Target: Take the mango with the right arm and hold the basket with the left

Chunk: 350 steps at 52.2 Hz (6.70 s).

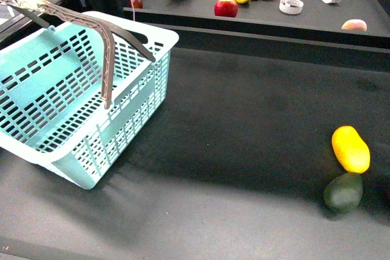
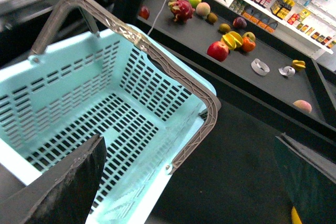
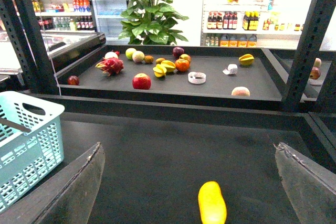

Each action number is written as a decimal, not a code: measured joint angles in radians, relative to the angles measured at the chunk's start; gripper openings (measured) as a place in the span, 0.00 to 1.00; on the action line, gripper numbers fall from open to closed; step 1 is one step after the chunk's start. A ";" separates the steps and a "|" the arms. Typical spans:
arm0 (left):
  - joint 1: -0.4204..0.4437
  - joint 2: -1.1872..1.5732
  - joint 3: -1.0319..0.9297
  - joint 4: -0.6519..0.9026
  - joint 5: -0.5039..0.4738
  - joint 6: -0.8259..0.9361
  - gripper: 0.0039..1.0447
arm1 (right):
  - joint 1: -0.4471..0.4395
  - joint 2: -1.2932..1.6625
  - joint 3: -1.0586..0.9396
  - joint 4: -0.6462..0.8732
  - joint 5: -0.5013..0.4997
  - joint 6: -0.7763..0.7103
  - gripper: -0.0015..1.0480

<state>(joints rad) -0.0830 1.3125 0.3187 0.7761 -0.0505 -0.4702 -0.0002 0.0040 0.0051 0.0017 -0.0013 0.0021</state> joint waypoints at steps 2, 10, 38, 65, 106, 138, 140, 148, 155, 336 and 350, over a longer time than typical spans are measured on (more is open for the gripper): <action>0.000 0.099 0.053 0.021 0.013 -0.043 0.95 | 0.000 0.000 0.000 0.000 0.000 0.000 0.92; 0.004 0.361 0.219 0.075 0.063 -0.173 0.95 | 0.000 0.000 0.000 0.000 0.000 0.000 0.92; 0.036 0.830 0.693 0.095 0.114 -0.346 0.95 | 0.000 0.000 0.000 0.000 0.000 0.000 0.92; 0.035 0.909 0.859 -0.064 0.121 -0.350 0.21 | 0.000 0.000 0.000 0.000 0.000 0.000 0.92; -0.291 0.200 0.212 -0.036 0.372 0.071 0.07 | 0.000 0.000 0.000 0.000 0.000 0.000 0.92; -0.476 0.187 0.168 0.035 0.307 0.066 0.07 | 0.000 0.000 0.000 0.000 0.000 0.000 0.92; -0.476 0.187 0.168 0.035 0.304 0.066 0.07 | 0.000 0.000 0.000 0.000 0.000 0.000 0.92; -0.476 0.187 0.168 0.035 0.293 0.068 0.07 | 0.000 0.000 0.000 0.000 0.000 0.000 0.92; -0.476 0.187 0.168 0.035 0.293 0.069 0.07 | 0.000 0.000 0.000 0.000 0.000 0.000 0.92; -0.477 0.189 0.169 0.035 0.296 0.073 0.07 | -0.117 2.723 1.308 0.496 0.224 -0.014 0.92; -0.477 0.189 0.169 0.035 0.296 0.074 0.07 | -0.118 2.730 1.310 0.510 0.243 -0.013 0.86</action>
<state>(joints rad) -0.5602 1.5017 0.4873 0.8108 0.2451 -0.3965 -0.1181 2.7342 1.3155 0.5121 0.2413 -0.0113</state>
